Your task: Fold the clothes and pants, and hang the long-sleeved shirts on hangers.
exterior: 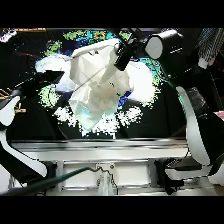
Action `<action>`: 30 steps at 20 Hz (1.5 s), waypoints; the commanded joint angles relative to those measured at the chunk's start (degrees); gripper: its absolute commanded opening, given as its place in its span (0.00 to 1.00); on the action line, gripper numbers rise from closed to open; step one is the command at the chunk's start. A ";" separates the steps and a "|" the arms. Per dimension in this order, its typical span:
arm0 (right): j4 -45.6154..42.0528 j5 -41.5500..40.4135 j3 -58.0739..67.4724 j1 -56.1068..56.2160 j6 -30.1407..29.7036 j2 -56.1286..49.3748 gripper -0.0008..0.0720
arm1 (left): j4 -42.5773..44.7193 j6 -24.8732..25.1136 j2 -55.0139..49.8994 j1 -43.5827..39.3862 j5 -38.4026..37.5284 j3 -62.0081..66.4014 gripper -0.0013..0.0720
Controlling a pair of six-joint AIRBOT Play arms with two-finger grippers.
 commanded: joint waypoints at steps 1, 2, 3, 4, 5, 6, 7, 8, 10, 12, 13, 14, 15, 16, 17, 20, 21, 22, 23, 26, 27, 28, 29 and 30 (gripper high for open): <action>-0.28 2.40 0.07 -3.41 0.04 -0.22 0.04 | 4.04 -2.97 3.85 -1.73 2.05 -0.33 0.03; -0.35 3.26 0.07 -3.80 0.04 -0.22 0.04 | 5.31 -3.96 4.48 -1.70 2.01 -0.33 0.03; -0.42 3.74 0.07 -3.98 0.04 -0.22 0.04 | 7.39 -4.76 5.09 -1.55 2.03 -0.31 0.03; -0.90 4.07 0.07 -3.98 0.04 -0.22 0.04 | 9.88 -4.74 5.73 -1.18 2.03 -0.33 0.03; -1.36 4.35 0.07 -3.98 0.02 -0.22 0.04 | 12.28 -4.70 6.67 -0.70 2.05 -0.33 0.03; -1.92 4.83 0.07 -3.98 0.02 -0.22 0.04 | 13.27 -4.70 7.65 -0.28 1.97 -0.33 0.03; -2.27 5.35 0.07 -3.98 0.00 -0.22 0.04 | 13.27 -4.70 8.85 0.11 1.81 -0.33 0.03; -2.27 5.92 0.07 -3.98 -0.07 -0.22 0.04 | 12.85 -4.72 10.03 0.26 1.77 -0.33 0.03; -2.25 6.80 0.07 -3.98 -0.15 -0.22 0.04 | 12.72 -4.72 12.28 0.42 1.64 -0.28 0.03; -2.29 7.61 0.07 -3.98 -0.22 -0.20 0.04 | 13.09 -4.70 14.08 0.72 0.92 -0.28 0.03; -2.38 8.11 0.07 -3.98 -0.22 -0.20 0.04 | 13.60 -4.70 15.08 1.09 0.76 -0.28 0.03; -2.36 8.39 0.07 -3.98 -0.22 -0.20 0.04 | 13.90 -4.68 16.04 1.33 0.57 -0.28 0.03; -2.36 8.50 0.07 -3.98 -0.22 -0.20 0.04 | 14.34 -4.70 17.05 1.68 0.15 -0.28 0.03; -2.36 8.74 0.07 -3.98 -0.28 -0.20 0.04 | 14.75 -4.72 17.94 1.90 -0.83 -0.28 0.03; -2.34 9.44 0.07 -3.98 -0.46 -0.20 0.04 | 16.35 -4.70 19.08 2.21 -1.66 -0.28 0.03; -0.63 16.90 0.07 -3.85 -0.35 0.22 0.04 | 29.92 -4.72 23.54 3.91 4.87 -0.28 0.03; 1.31 20.70 0.09 -3.69 0.02 0.44 0.04 | 34.25 -5.38 25.24 4.35 9.31 -0.28 0.03; 2.95 24.00 0.07 -3.67 0.31 0.66 0.04 | 37.51 -6.71 26.69 4.55 13.38 -0.28 0.03; 3.96 26.49 0.07 -3.69 0.52 0.81 0.04 | 40.57 -7.85 28.04 4.59 16.41 -0.28 0.03; 4.17 27.76 0.09 -3.76 2.84 1.25 0.04 | 47.78 -11.13 31.01 3.91 19.08 -0.28 0.03; 4.28 27.17 0.09 -3.76 3.39 1.27 0.04 | 48.78 -11.93 31.76 3.63 18.80 -0.28 0.03; 4.33 26.82 0.07 -3.74 3.52 1.22 0.04 | 47.41 -12.11 32.50 3.48 17.38 -0.28 0.03; 4.35 26.67 0.07 -3.74 3.50 1.22 0.04 | 43.63 -11.54 33.00 3.28 15.26 -0.28 0.03; 4.35 26.67 0.07 -3.74 3.50 1.22 0.04 | 37.48 -10.12 33.14 3.06 12.22 -0.28 0.03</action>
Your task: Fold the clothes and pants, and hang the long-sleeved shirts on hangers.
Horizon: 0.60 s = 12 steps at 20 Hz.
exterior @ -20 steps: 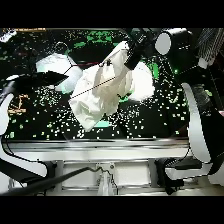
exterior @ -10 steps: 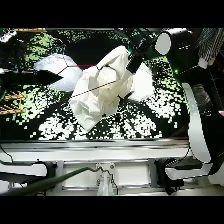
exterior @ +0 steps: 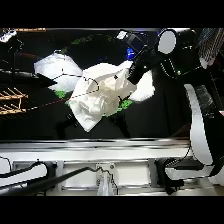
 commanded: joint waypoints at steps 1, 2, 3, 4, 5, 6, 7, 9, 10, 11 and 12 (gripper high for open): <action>0.63 0.96 0.02 0.02 0.92 0.09 0.04 | -10.64 1.16 1.66 -0.79 -5.40 0.04 0.03; 0.66 0.96 0.02 0.00 0.92 0.09 0.04 | -13.99 1.60 1.66 -1.49 -5.86 0.04 0.03; 0.70 0.96 0.02 0.02 0.92 0.09 0.04 | -15.15 1.60 1.60 -2.34 -5.81 0.04 0.03; 1.09 0.96 0.02 0.02 0.92 0.09 0.04 | -15.21 1.55 1.42 -3.45 -5.86 0.04 0.03; 1.51 0.74 0.02 0.02 0.92 0.09 0.04 | -15.26 1.05 1.14 -4.55 -6.29 0.04 0.03; 1.64 0.22 0.02 0.02 0.92 0.09 0.04 | -15.23 0.42 0.74 -5.79 -6.67 0.02 0.03; 1.64 -0.20 0.02 0.02 0.92 0.09 0.04 | -15.23 0.13 0.44 -6.93 -7.15 0.02 0.03; 1.62 -0.26 0.02 0.00 0.92 0.09 0.04 | -15.23 -0.61 -0.09 -8.74 -8.41 0.02 0.03; 1.60 -0.28 0.02 0.00 0.92 0.09 0.04 | -15.26 -1.57 -0.09 -9.01 -9.11 0.02 0.03; 1.60 -0.46 0.02 -0.17 0.92 0.09 0.04 | -15.43 -2.05 -0.02 -9.01 -10.67 0.04 0.03; 1.55 -0.52 0.02 -0.24 0.92 0.09 0.04 | -15.47 -2.54 0.15 -8.48 -12.24 0.02 0.03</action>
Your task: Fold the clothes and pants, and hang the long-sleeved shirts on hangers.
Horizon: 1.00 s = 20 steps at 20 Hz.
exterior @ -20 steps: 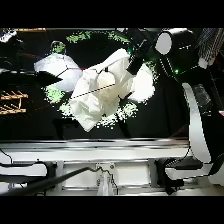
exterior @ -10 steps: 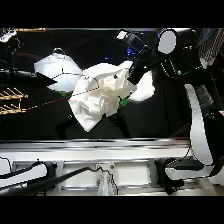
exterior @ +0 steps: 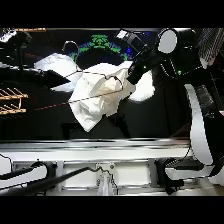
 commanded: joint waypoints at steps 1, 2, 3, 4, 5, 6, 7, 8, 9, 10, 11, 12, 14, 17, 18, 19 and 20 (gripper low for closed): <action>0.13 -0.28 0.02 -0.33 0.00 0.02 0.04 | -0.87 -1.60 0.46 0.04 -4.17 0.02 0.03; 0.22 -0.22 0.02 -0.44 0.02 0.04 0.04 | -0.87 -1.57 1.33 0.68 -3.85 0.02 0.03; 0.37 0.04 0.02 -0.44 0.02 0.04 0.04 | -0.63 -1.55 2.29 1.14 -2.73 0.02 0.03; 0.72 0.33 0.02 -0.42 0.02 0.04 0.04 | -0.22 -1.53 3.21 1.42 -1.07 0.02 0.03; 1.09 0.39 0.02 -0.42 0.04 0.04 0.04 | -0.20 -1.51 3.74 1.64 0.55 0.02 0.03; 1.73 0.39 0.02 -0.42 0.02 0.04 0.04 | -0.22 -1.22 4.04 1.64 2.05 0.02 0.03; 2.16 0.37 0.02 -0.42 0.02 0.04 0.04 | -0.22 -1.09 4.07 1.57 3.06 0.02 0.03; 2.16 0.42 0.02 -0.42 0.02 0.07 0.04 | -0.22 -1.09 3.89 0.98 3.61 0.02 0.03; 2.16 0.42 0.02 -0.42 0.02 0.07 0.04 | -0.17 -1.03 3.76 0.37 4.44 0.00 0.03; 2.16 0.37 0.02 -0.42 0.02 0.09 0.04 | -0.17 -0.48 3.65 -0.24 5.40 0.00 0.03; 2.19 0.35 0.02 -0.42 0.02 0.09 0.04 | -0.15 -0.20 3.63 -0.92 6.95 0.00 0.03; 2.34 0.37 0.02 -0.42 0.04 0.09 0.04 | -0.15 0.02 3.63 -1.51 9.14 0.00 0.03; 3.04 0.39 0.02 -0.42 0.02 0.09 0.04 | -0.17 0.63 3.58 -2.71 12.35 0.00 0.03; 3.37 0.31 0.02 -0.42 0.02 0.09 0.04 | -0.17 1.75 3.04 -4.90 12.46 -0.02 0.03; 3.34 0.15 0.02 -0.42 0.02 0.09 0.04 | -0.17 1.70 2.49 -5.57 12.02 -0.02 0.03; 3.34 -0.02 0.02 -0.42 0.00 0.09 0.04 | -0.20 1.70 1.77 -6.19 10.99 -0.02 0.03; 3.32 -0.26 0.04 -0.44 0.00 0.09 0.04 | -0.22 1.68 0.90 -6.71 9.60 -0.02 0.03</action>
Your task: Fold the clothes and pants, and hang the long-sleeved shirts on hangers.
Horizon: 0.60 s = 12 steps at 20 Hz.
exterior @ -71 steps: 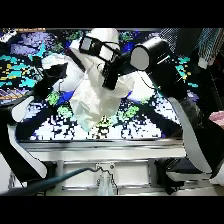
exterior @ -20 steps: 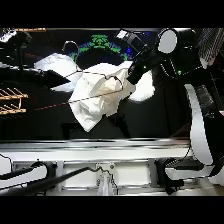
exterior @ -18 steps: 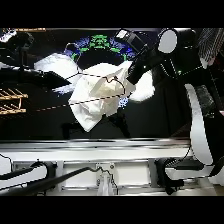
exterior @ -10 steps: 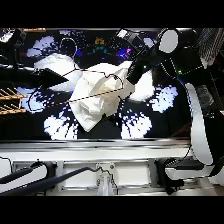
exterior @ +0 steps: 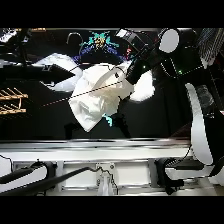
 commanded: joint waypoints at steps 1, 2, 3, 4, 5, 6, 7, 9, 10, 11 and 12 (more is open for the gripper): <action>0.26 -0.83 0.04 -0.04 -0.02 0.04 0.04 | -0.02 0.39 -2.69 -2.21 -3.08 -0.02 0.03; 0.28 -1.33 0.04 -0.02 0.00 0.07 0.04 | -0.02 0.39 -3.93 -2.75 -4.13 -0.02 0.03; 0.33 -1.57 0.04 -0.02 0.00 0.07 0.04 | -0.02 0.42 -5.35 -3.30 -3.91 0.00 0.03; 0.92 -1.53 0.04 0.00 0.00 0.15 0.04 | -0.07 0.46 -6.67 -3.74 -2.69 0.00 0.03; 2.10 -1.40 0.04 -0.02 0.00 0.37 0.04 | -0.28 1.27 -7.98 -4.22 -1.11 0.00 0.03; 2.75 -1.09 0.04 0.00 0.00 0.72 0.04 | -1.27 3.89 -9.40 -4.83 0.17 0.00 0.03; 3.52 -0.66 0.04 0.07 0.02 1.14 0.04 | -2.60 6.01 -10.80 -5.44 1.84 0.00 0.03; 3.63 0.63 0.02 0.42 0.02 2.08 0.04 | -4.70 9.42 -13.00 -6.36 5.90 0.00 0.03; 3.65 1.09 0.04 0.76 0.02 2.56 0.04 | -5.99 11.50 -13.94 -6.97 6.73 0.00 0.03; 3.63 1.18 0.04 0.83 0.02 2.93 0.04 | -7.63 13.35 -14.99 -7.30 6.91 0.04 0.03; 4.17 1.14 0.04 0.81 0.02 3.23 0.04 | -8.85 14.01 -16.02 -7.72 6.88 0.09 0.03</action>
